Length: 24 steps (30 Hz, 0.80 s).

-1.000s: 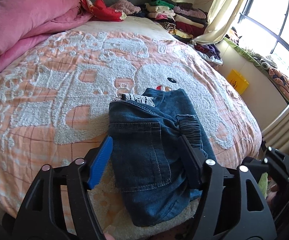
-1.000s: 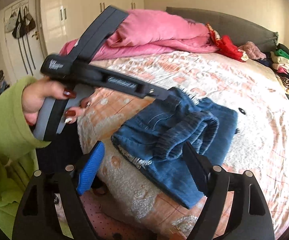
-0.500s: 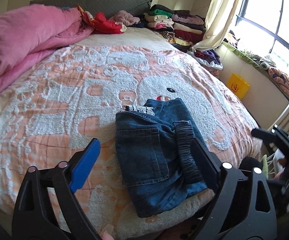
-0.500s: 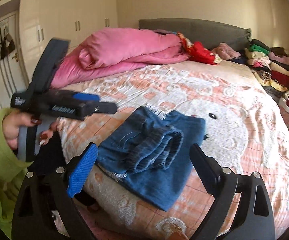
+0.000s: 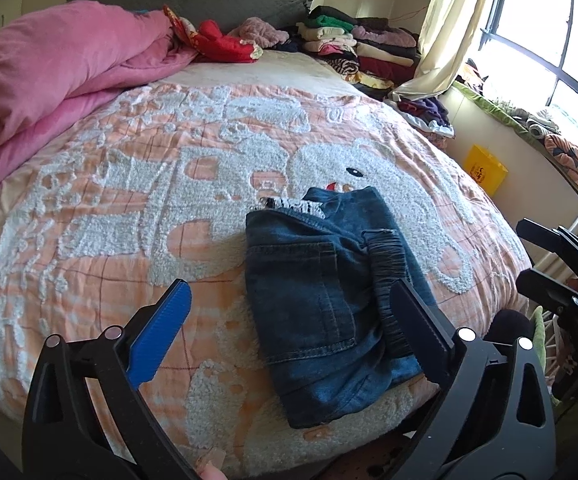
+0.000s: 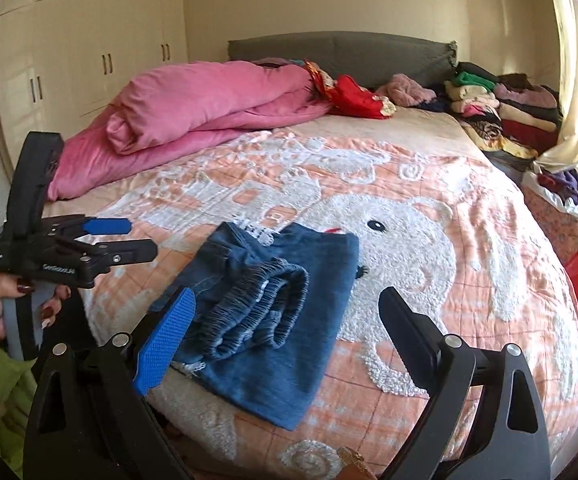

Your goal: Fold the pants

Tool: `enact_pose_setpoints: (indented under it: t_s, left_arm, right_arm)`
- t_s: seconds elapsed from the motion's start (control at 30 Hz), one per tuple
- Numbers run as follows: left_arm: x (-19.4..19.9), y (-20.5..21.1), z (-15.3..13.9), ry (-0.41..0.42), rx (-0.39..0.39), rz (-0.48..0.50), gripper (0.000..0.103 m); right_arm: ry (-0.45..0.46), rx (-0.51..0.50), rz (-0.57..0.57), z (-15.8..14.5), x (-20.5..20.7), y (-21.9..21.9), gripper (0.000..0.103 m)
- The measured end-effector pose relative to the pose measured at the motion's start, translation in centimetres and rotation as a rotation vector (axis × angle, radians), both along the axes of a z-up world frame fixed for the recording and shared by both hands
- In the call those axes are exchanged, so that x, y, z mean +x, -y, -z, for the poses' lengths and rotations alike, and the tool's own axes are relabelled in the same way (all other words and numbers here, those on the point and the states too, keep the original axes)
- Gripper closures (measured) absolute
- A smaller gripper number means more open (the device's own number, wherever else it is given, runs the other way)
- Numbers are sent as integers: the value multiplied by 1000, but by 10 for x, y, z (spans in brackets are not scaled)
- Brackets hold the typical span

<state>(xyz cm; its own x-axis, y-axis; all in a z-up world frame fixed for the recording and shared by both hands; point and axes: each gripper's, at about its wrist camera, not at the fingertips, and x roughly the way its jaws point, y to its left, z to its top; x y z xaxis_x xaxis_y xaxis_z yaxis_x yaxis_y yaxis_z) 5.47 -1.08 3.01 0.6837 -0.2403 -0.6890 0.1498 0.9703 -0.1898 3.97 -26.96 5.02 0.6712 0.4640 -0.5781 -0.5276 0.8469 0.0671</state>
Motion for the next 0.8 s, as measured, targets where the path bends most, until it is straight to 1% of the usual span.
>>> enact_pose_setpoints:
  t_s: [0.47,0.6,0.67,0.8]
  left_arm:
    - [14,-1,28,-68,-17,-8,10]
    - [22,-1,41,-108,-52,-12,10]
    - [25,0,46,-118,-70,-10,10]
    - [31,1,57,-141,-93,-13,10]
  right_arm:
    - [-96,-32,74,33,31,-3,11]
    - [-146,-46,104,48,46,-5,11]
    - [-185,-41,102,56,54,-7,11]
    - [-231,-34,97,69,66,-9,12]
